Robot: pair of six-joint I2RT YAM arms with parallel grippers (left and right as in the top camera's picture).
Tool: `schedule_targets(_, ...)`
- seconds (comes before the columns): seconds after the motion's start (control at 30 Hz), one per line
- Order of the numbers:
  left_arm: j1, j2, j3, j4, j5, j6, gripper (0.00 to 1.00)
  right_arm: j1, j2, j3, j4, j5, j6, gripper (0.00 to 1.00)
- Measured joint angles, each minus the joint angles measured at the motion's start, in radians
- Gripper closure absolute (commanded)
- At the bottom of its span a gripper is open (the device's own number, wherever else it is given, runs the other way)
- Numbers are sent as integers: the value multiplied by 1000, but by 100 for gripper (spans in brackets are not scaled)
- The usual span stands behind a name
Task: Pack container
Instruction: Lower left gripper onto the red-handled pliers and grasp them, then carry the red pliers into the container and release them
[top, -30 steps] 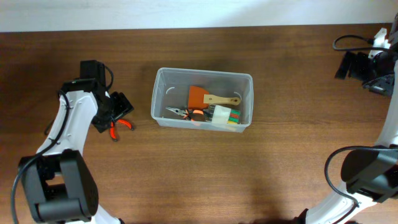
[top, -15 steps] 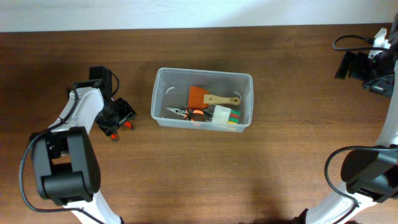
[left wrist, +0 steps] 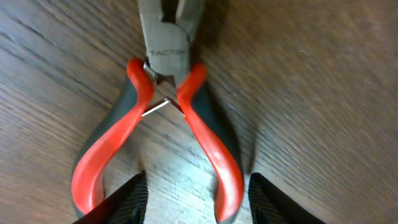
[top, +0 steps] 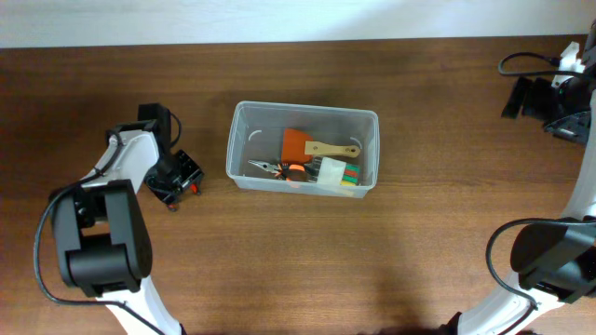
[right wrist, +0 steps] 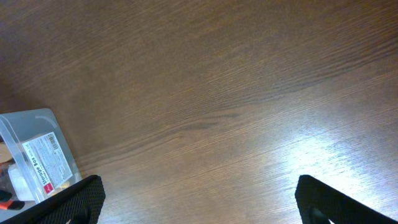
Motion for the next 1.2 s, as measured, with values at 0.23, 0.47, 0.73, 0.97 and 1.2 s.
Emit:
schedule_targets(0.23,0,2,2,18,0,-37,63,0,0,0,0,0,0,1)
schedule_targets(0.47,2,4,3,26,0,-51,87,0,0,0,0,0,1,1)
schedule_targets(0.73,2,5,5,29,1,-31,98,0,0,0,0,0,0,2)
schedule_targets(0.97,2,35,77,-47,0,169,98,0,0,0,0,0,0,2)
schedule_targets(1.2,-16,55,479,-279,-1,419,98,0,0,0,0,0,0,2)
